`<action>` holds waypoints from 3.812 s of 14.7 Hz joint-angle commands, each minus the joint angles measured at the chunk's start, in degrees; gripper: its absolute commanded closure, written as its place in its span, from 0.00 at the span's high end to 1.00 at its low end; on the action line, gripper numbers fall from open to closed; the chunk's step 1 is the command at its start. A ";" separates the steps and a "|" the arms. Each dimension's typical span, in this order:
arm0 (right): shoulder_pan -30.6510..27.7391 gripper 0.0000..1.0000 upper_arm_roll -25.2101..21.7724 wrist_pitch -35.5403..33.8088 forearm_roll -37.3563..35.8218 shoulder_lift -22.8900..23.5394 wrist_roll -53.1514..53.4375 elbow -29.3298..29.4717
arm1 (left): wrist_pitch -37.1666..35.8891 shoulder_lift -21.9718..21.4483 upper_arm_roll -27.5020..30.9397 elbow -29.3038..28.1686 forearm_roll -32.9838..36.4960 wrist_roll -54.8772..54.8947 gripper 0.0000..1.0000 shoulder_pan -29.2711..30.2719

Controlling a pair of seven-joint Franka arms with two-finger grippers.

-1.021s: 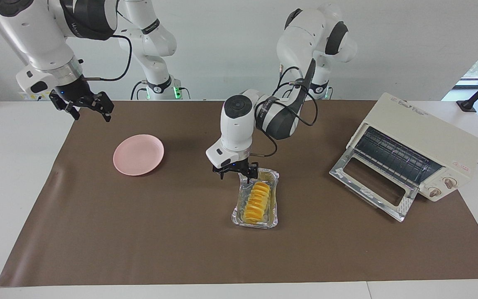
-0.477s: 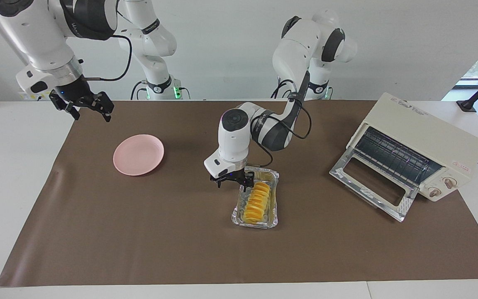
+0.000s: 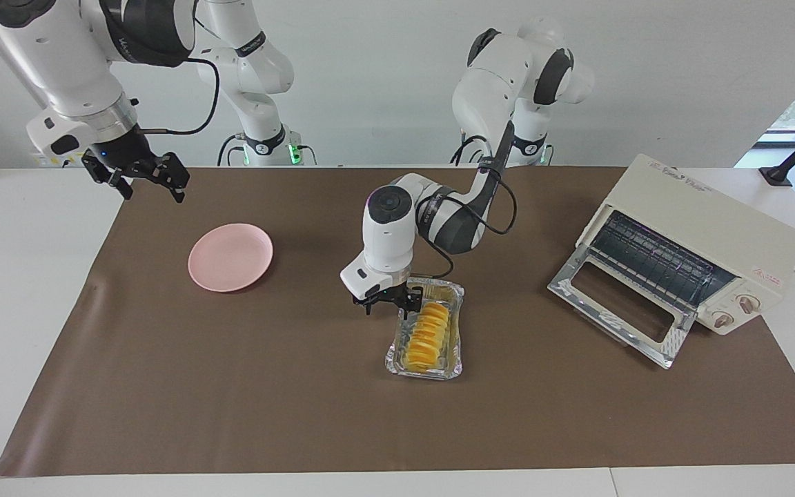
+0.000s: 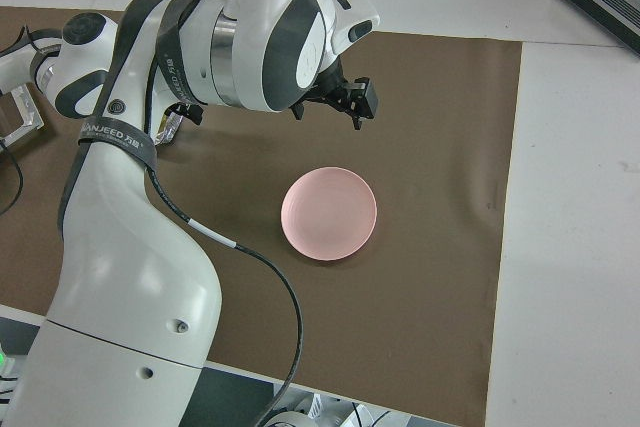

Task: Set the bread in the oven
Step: 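Lift the foil tray with the left gripper toward the oven, then lower the foil tray into the open toaster oven with the left gripper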

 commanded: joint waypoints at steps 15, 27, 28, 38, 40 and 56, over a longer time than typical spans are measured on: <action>-0.77 1.00 0.72 -0.47 -0.55 -0.30 0.47 -0.11 | 1.20 0.06 0.43 -2.06 0.73 -4.59 0.00 1.20; -0.77 1.00 0.72 -0.47 -0.55 -0.30 0.47 -0.11 | -6.44 -4.95 7.64 -0.66 -0.06 -32.32 0.00 1.03; -0.77 1.00 0.72 -0.47 -0.55 -0.30 0.47 -0.11 | -7.92 -5.04 8.08 -0.66 -0.06 -34.54 0.00 1.20; -0.77 1.00 0.72 -0.47 -0.55 -0.30 0.47 -0.11 | -19.26 -7.67 21.95 0.57 -11.74 -35.00 0.00 4.98; -0.77 1.00 0.72 -0.47 -0.55 -0.30 0.47 -0.11 | -22.51 -7.94 24.51 0.48 -12.37 -34.74 0.00 6.29; -0.77 1.00 0.72 -0.47 -0.55 -0.30 0.47 -0.11 | -22.44 -12.60 25.48 -5.66 -11.75 -24.02 0.00 15.70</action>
